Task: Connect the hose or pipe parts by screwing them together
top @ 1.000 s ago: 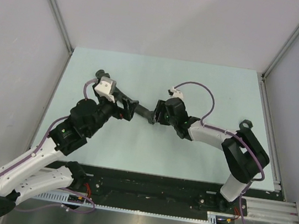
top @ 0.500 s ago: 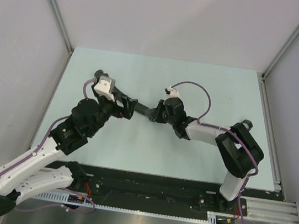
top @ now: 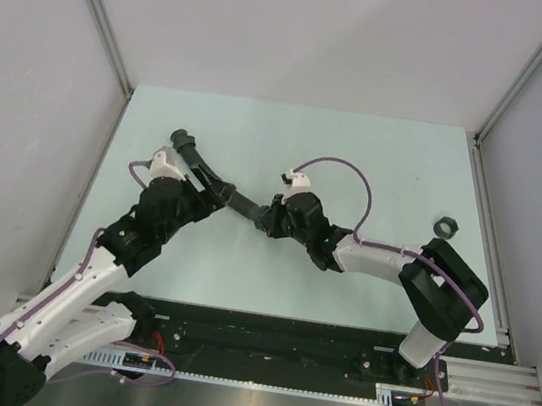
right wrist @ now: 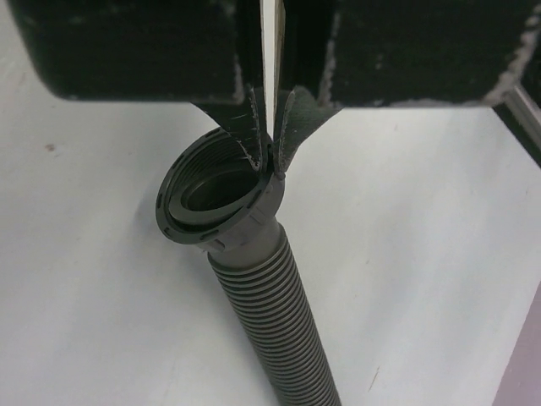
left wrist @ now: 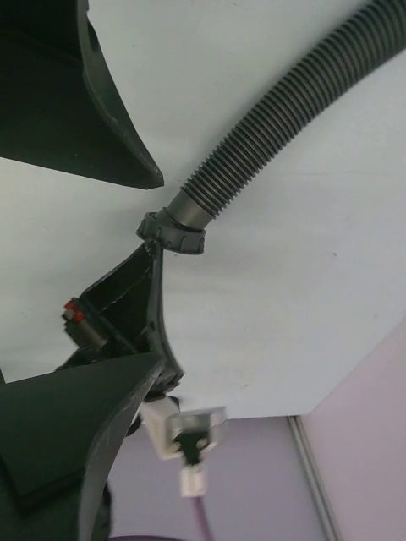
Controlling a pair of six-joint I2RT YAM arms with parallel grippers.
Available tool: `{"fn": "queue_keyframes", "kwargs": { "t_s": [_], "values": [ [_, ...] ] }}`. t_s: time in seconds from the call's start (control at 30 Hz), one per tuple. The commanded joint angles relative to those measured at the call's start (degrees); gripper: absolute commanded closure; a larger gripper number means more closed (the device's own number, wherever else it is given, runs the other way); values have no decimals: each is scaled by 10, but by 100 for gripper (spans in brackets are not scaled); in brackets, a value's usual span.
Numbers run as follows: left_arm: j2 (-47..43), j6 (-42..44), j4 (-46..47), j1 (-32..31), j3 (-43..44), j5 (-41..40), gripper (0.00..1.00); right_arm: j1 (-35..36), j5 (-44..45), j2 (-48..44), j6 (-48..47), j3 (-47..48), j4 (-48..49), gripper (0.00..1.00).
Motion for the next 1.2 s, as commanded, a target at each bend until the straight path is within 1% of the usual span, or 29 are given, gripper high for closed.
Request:
{"fn": "queue_keyframes", "kwargs": {
  "t_s": [0.0, 0.1, 0.2, 0.3, 0.33, 0.4, 0.43, 0.5, 0.53, 0.63, 0.73, 0.83, 0.9, 1.17],
  "values": [
    [33, -113, -16, 30, -16, 69, 17, 29, 26, -31, -29, -37, 65, 99],
    [60, -140, -16, 30, -33, 73, 14, 40, 17, -32, -32, -54, 95, 98],
    [99, -182, -16, 31, -49, 85, 14, 50, 32, -29, -27, -63, 103, 96],
    [147, -207, -16, 31, -51, 109, 12, 57, 38, -26, -25, -64, 99, 86],
    [159, -216, -15, 31, -50, 117, 12, 60, 40, -28, -23, -64, 92, 78],
    [189, -224, -15, 29, -45, 128, 11, 61, 50, -37, -17, -64, 76, 69],
    [199, -232, -15, 28, -43, 128, 11, 62, 54, -51, -15, -64, 57, 59],
    [219, -241, -12, 19, -35, 119, 11, 62, 79, -69, -15, -68, 34, 51],
    [224, -249, -12, 14, -32, 113, 10, 62, 85, -90, -16, -73, 21, 43],
    [249, -271, -9, -7, -18, 85, 10, 62, 123, -126, -19, -99, -7, 29],
    [290, -288, -7, -15, 1, 76, 7, 61, 165, -180, -19, -132, -27, 20],
    [325, -294, -3, -19, 25, 67, 7, 60, 203, -226, -15, -164, -44, 17],
    [342, -301, -2, -29, 39, 51, 7, 57, 211, -255, -14, -178, -52, 17],
    [398, -301, -2, -31, 75, 39, 7, 41, 213, -319, -15, -228, -61, 17]
  ]
}}
